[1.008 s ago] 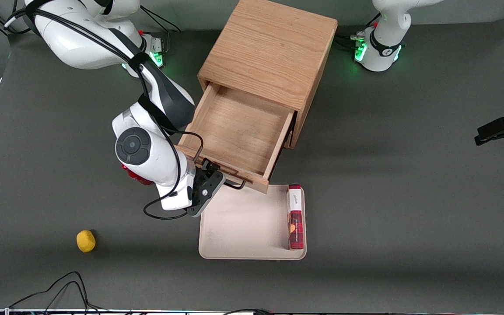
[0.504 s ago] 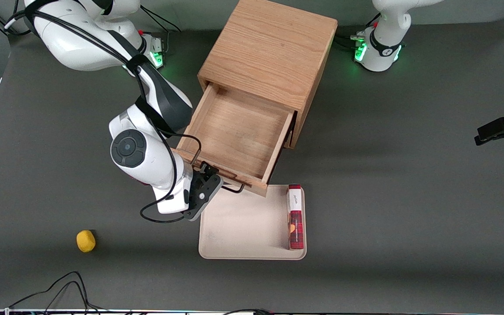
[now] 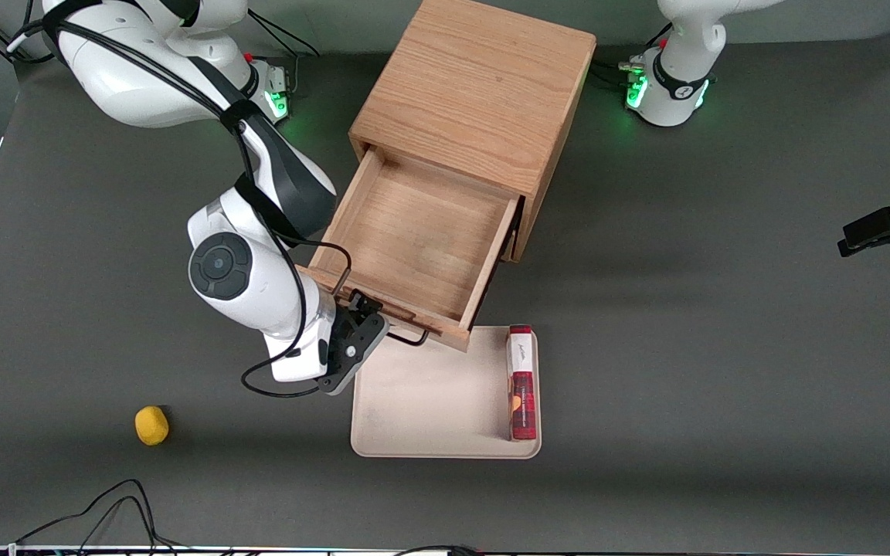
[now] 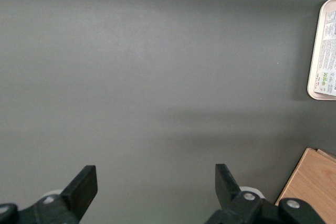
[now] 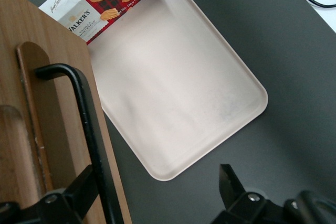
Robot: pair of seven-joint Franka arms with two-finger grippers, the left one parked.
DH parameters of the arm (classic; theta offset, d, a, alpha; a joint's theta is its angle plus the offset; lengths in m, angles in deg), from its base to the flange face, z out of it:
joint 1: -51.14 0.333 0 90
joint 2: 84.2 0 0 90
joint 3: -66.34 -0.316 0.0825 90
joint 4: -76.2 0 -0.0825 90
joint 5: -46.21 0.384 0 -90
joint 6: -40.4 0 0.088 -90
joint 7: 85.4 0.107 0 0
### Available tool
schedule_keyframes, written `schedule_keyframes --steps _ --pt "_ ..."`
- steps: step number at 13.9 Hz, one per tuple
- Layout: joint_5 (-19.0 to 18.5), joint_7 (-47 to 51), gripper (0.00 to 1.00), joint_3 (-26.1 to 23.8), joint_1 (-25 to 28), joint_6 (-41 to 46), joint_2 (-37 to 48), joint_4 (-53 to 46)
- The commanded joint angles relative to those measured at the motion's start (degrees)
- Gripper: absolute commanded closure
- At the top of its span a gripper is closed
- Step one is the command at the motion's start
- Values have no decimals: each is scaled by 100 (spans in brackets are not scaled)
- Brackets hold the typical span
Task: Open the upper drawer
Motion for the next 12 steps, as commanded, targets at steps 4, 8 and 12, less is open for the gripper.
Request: schedule_keyframes --steps 4,8,12 --pt "-15 53 0 1 15 382 327 -281" --pt "21 536 0 36 6 883 810 -237" --pt "12 1265 0 27 -257 2216 1408 -132"
